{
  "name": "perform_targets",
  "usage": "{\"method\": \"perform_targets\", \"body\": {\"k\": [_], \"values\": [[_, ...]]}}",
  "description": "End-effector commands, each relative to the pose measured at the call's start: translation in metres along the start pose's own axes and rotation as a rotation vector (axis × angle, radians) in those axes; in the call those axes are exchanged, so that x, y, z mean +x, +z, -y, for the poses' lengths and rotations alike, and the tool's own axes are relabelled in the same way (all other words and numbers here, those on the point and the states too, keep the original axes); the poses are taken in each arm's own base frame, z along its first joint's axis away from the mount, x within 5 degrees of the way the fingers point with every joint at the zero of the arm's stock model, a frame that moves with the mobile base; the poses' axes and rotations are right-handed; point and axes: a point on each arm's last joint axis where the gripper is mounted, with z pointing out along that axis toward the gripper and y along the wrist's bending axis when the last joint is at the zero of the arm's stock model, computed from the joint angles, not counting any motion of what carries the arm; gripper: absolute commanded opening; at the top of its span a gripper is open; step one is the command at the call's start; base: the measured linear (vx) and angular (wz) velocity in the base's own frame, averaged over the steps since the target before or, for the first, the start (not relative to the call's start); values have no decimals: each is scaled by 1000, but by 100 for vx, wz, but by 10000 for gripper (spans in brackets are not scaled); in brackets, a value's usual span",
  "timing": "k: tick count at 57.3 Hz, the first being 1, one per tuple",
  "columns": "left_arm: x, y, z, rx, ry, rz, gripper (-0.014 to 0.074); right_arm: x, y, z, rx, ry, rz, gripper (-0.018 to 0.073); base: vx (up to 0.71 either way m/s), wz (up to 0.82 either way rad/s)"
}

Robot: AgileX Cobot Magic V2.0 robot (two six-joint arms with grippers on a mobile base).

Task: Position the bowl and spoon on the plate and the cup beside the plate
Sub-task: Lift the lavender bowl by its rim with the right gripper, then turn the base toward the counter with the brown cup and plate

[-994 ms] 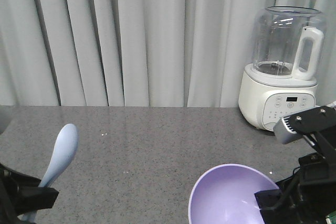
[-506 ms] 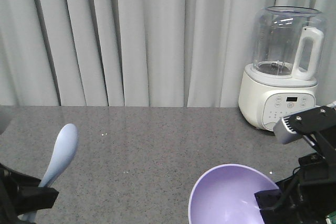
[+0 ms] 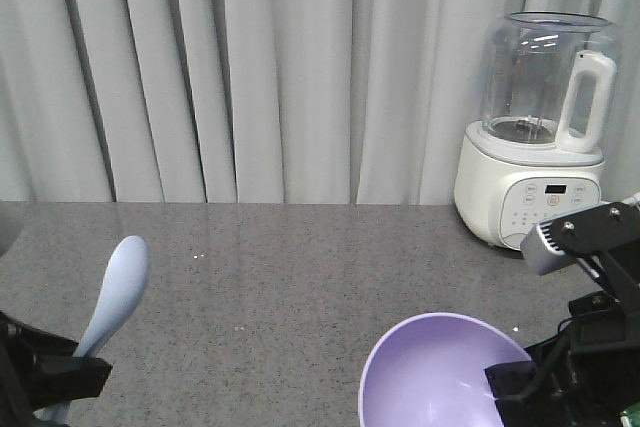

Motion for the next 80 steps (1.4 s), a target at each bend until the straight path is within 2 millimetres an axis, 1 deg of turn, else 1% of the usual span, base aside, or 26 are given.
{"method": "perform_targets", "body": {"k": [1,19,33,80], "values": [[-11,-11,3,4,-2,105,136,-12,-13,-2,9,-4,109,102,0,0],[-12,-11,3,3,-2,108,136,-12,-13,-2,9,-4,109,102,-1,-2],[-12,-11,3,3,-2,107,136,-12,-13,-2,9,-4,109,102,-5,-22],[-12,-11,3,4,-2,107,136,-12,-13,-2,8,-4,108,102,-8,-56]]}}
